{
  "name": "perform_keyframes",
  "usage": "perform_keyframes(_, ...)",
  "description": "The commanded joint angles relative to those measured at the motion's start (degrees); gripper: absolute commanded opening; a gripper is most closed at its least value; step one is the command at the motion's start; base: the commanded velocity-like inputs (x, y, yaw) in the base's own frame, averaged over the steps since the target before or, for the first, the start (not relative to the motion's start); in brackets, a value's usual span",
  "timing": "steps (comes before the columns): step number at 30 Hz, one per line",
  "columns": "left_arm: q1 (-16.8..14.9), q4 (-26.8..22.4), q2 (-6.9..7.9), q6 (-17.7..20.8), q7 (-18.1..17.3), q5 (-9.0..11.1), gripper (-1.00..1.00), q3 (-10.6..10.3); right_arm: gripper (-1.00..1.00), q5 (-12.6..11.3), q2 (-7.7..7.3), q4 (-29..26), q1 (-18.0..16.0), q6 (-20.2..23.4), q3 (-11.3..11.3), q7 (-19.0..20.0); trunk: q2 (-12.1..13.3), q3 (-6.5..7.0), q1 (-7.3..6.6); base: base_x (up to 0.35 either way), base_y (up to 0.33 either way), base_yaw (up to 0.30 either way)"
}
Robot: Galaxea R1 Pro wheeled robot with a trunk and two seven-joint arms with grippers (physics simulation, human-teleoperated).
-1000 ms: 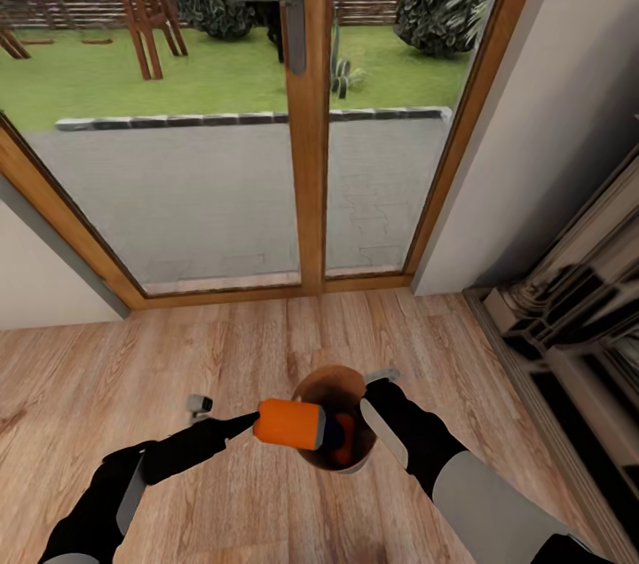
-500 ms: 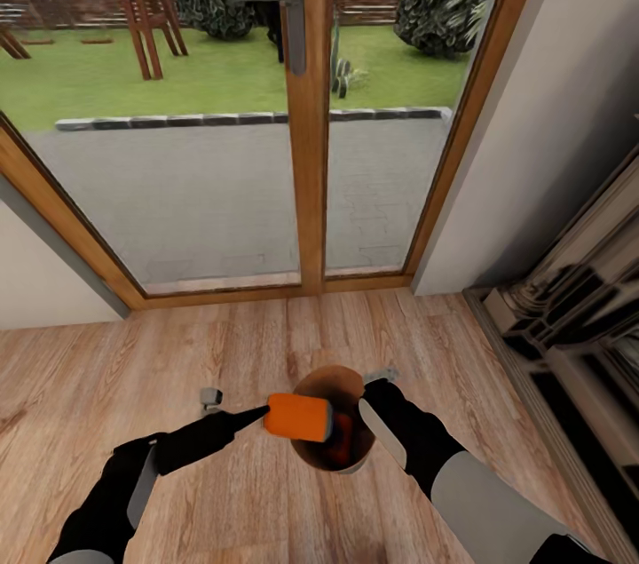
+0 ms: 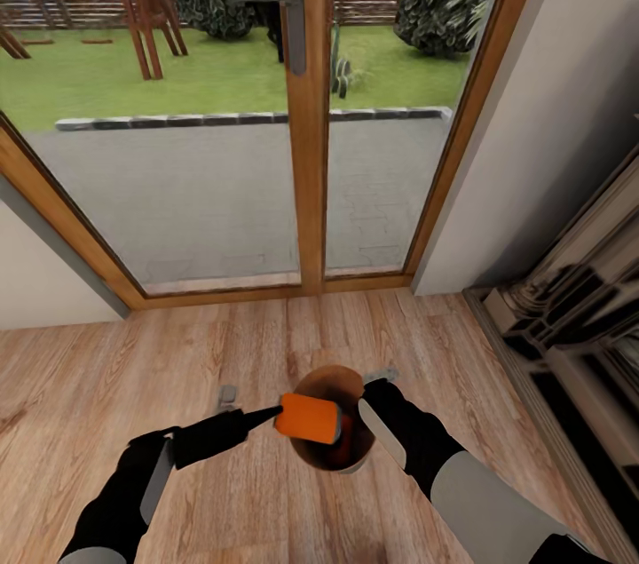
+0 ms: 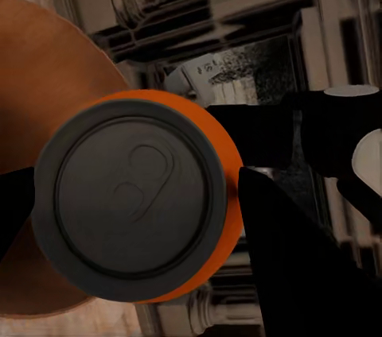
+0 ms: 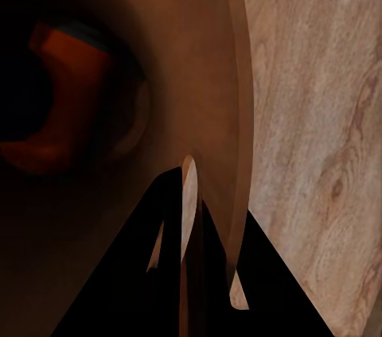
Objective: Put the three can of soda from the living room inside the tash can in the kitchen.
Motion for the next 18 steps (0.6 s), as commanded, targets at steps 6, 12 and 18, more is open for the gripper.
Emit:
perform_keyframes(6,0.0,-0.3,0.0,-0.1,0.6,-0.1,-1.0,-0.8,-1.0,-0.2,0.17,0.0,0.0,-0.1,-0.1,-2.1,0.0,0.0,0.0,0.0,0.0,0.0)
perform_keyframes(12,0.0,-0.4,0.0,-0.1,2.3,-0.2,-1.0,-0.9,-1.0,-0.2,0.37,0.0,0.0,0.0,-0.1,-2.9,0.0,0.0,0.0,0.0,0.0,0.0)
perform_keyframes(18,0.0,-0.4,0.0,-0.2,6.6,-0.1,-1.0,-1.3,-1.0,-0.2,0.55,0.4,0.0,0.0,0.0,-3.0,0.0,0.0,0.0,0.0,0.0,0.0)
